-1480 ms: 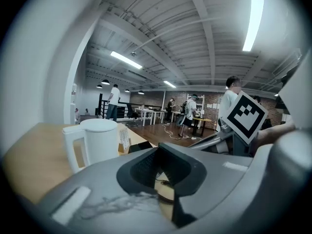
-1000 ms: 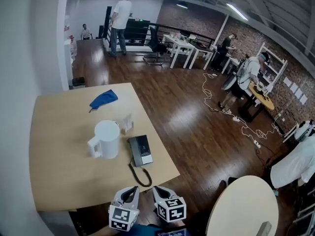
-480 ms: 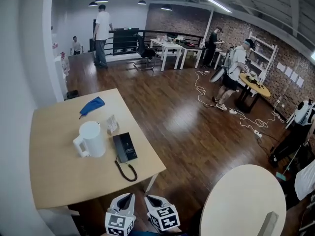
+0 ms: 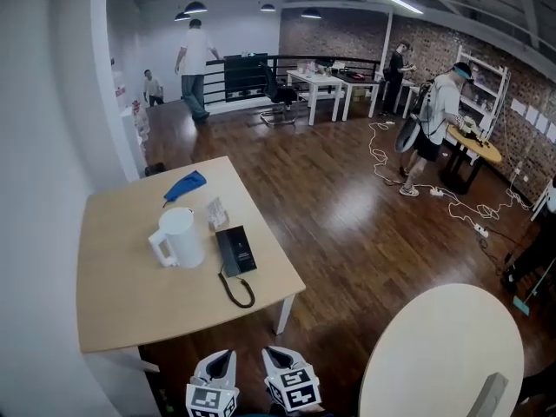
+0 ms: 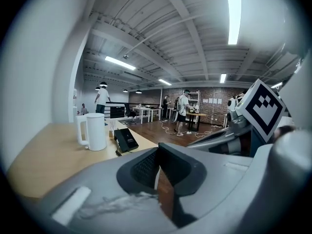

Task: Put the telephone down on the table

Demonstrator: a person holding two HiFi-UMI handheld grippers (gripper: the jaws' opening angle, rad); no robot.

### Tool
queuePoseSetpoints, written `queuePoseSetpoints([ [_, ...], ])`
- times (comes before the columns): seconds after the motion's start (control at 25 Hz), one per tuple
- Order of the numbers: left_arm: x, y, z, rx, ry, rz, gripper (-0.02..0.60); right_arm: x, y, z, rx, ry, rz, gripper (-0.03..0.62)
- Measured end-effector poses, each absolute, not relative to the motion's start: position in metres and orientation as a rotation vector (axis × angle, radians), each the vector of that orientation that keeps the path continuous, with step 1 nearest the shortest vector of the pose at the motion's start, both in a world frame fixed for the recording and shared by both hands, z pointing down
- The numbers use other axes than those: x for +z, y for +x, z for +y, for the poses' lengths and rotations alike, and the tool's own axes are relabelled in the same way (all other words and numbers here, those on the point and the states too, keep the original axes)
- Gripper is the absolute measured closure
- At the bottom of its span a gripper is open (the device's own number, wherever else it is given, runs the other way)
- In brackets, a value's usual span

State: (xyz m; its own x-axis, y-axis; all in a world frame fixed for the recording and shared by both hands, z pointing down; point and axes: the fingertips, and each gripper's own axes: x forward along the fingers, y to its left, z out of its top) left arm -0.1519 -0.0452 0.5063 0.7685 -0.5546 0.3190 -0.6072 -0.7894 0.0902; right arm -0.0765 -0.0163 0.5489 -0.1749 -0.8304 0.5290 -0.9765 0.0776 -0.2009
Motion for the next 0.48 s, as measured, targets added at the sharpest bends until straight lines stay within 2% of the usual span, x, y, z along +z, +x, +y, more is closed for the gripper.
queuePoseSetpoints([
  [0.24, 0.497, -0.174, -0.04, 0.383, 2.832, -0.879, 0.568, 0.54, -0.091, -0.01, 0.725, 1.896, -2.029, 0.6],
  [0.48, 0.498, -0.202, -0.04, 0.385, 2.845, -0.871, 0.568, 0.538, -0.134, -0.004, 0.716, 1.963, -1.974, 0.6],
])
